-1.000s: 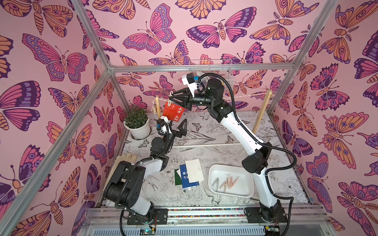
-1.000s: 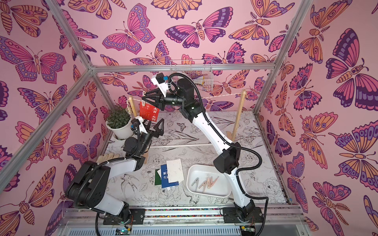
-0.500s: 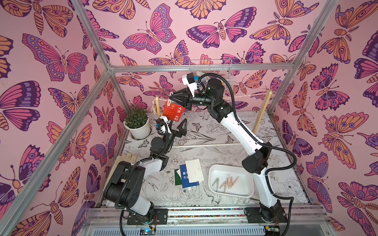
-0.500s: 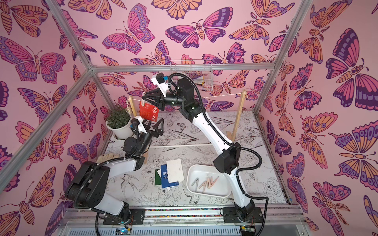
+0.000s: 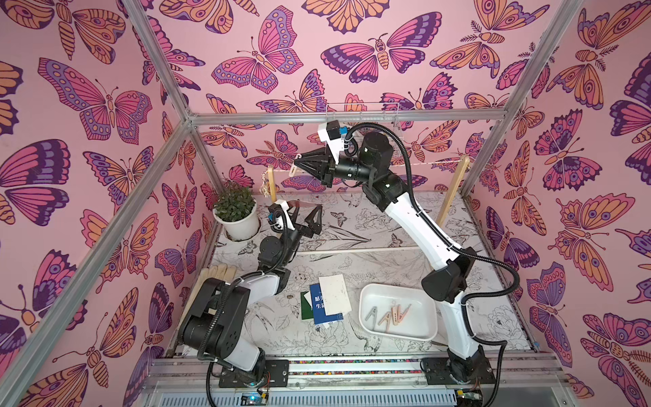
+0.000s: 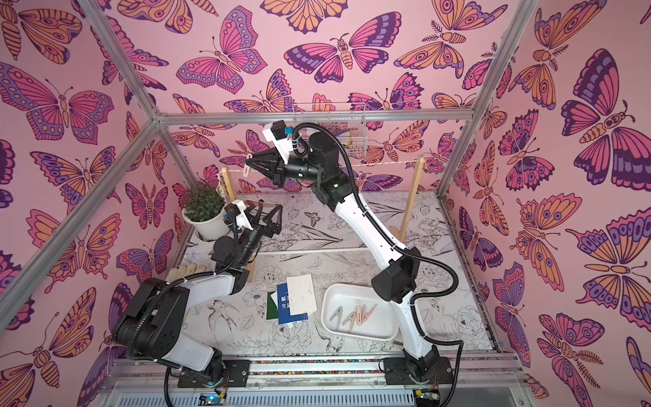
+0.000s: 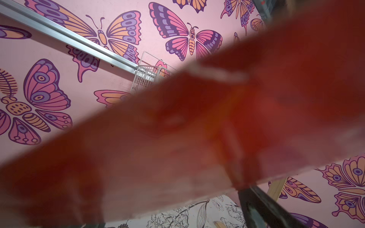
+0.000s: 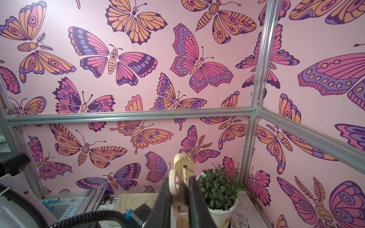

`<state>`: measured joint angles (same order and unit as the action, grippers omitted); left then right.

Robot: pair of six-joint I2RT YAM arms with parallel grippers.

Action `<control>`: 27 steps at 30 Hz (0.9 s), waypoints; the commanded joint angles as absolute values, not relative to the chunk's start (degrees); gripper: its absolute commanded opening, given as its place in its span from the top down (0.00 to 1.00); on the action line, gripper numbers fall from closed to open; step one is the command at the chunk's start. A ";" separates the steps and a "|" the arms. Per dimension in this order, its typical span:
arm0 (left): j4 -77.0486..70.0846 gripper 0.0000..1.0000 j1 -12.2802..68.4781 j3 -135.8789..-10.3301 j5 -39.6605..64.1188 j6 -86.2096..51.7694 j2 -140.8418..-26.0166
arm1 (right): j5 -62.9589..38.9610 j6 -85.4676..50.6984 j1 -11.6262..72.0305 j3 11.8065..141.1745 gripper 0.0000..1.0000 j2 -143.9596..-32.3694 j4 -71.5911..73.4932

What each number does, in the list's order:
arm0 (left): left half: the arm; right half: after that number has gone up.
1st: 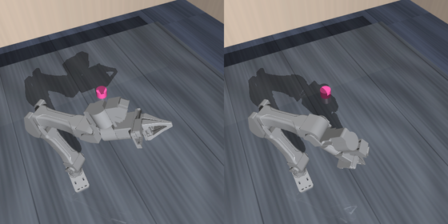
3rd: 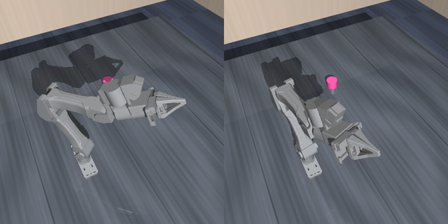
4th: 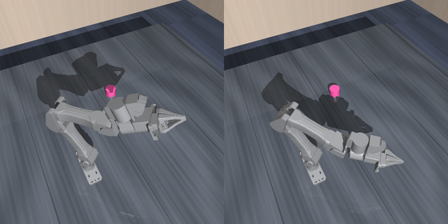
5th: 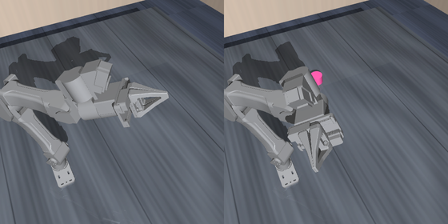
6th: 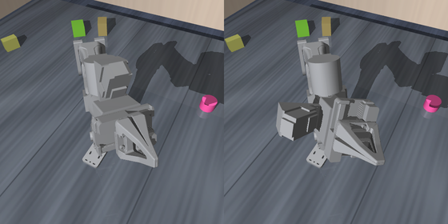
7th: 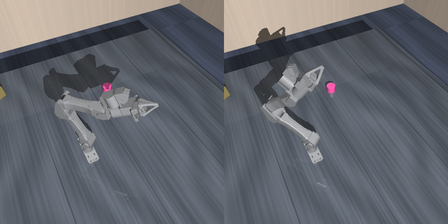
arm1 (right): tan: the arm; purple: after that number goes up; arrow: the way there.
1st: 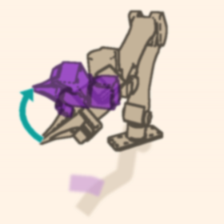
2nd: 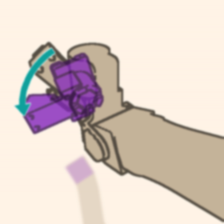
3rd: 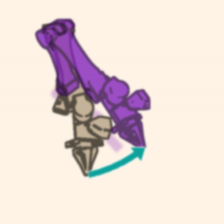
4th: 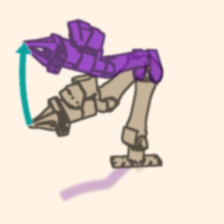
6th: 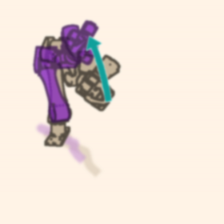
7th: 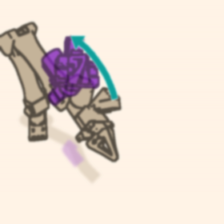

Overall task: Remove the postcards from the strings
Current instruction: Remove the clamp from the clothesline.

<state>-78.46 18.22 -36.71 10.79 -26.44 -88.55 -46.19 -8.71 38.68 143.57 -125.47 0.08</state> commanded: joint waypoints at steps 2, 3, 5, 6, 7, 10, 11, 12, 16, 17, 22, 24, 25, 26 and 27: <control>-81.71 0.01 17.81 -36.61 12.28 -27.31 -87.71 | -44.44 -6.49 39.05 142.00 0.88 -121.87 0.64; -81.72 0.01 17.75 -36.65 12.39 -27.42 -87.71 | -44.13 -6.01 38.97 141.46 0.89 -121.37 0.62; -81.74 0.01 17.75 -36.64 12.32 -27.59 -87.71 | -43.46 -5.54 39.00 140.85 0.89 -120.57 0.70; -81.73 0.01 17.76 -36.61 12.40 -27.66 -87.75 | -43.46 -5.19 38.98 140.54 0.90 -120.13 0.85; -81.71 0.01 17.78 -36.64 12.40 -27.76 -87.72 | -43.26 -4.88 38.94 140.33 0.90 -119.85 0.65; -81.68 0.01 17.84 -36.58 12.54 -28.00 -87.83 | -42.57 -3.92 38.86 139.35 0.90 -118.55 0.50; -81.73 0.01 17.84 -36.54 12.57 -28.20 -87.83 | -42.22 -3.57 38.77 138.86 0.90 -117.99 0.53; -81.74 0.01 17.90 -36.49 12.62 -28.37 -87.80 | -41.95 -3.15 38.76 138.41 0.90 -117.42 0.53; -81.72 0.01 18.06 -36.42 13.19 -28.65 -87.63 | -40.49 -1.38 38.62 136.47 0.90 -114.73 0.54; -81.73 0.01 18.13 -36.47 13.39 -28.72 -87.51 | -40.08 -0.84 38.58 135.99 0.90 -113.91 0.41; -81.73 0.01 18.58 -36.30 15.46 -28.28 -86.65 | -37.24 1.03 38.66 129.31 0.90 -107.72 -1.56; -81.73 0.01 18.98 -35.90 15.89 -27.82 -86.09 | -32.10 1.84 38.59 122.31 0.89 -102.96 -2.17; -81.72 0.01 19.15 -35.64 15.96 -27.71 -85.87 | -30.48 2.25 38.64 119.12 0.88 -100.89 -2.10; -81.69 0.01 19.32 -35.39 16.12 -27.69 -85.55 | -27.42 2.46 38.61 114.26 0.87 -97.64 -1.85; -81.74 0.01 19.49 -35.18 16.14 -27.69 -85.15 | -25.33 2.27 38.59 109.87 0.87 -94.93 -1.85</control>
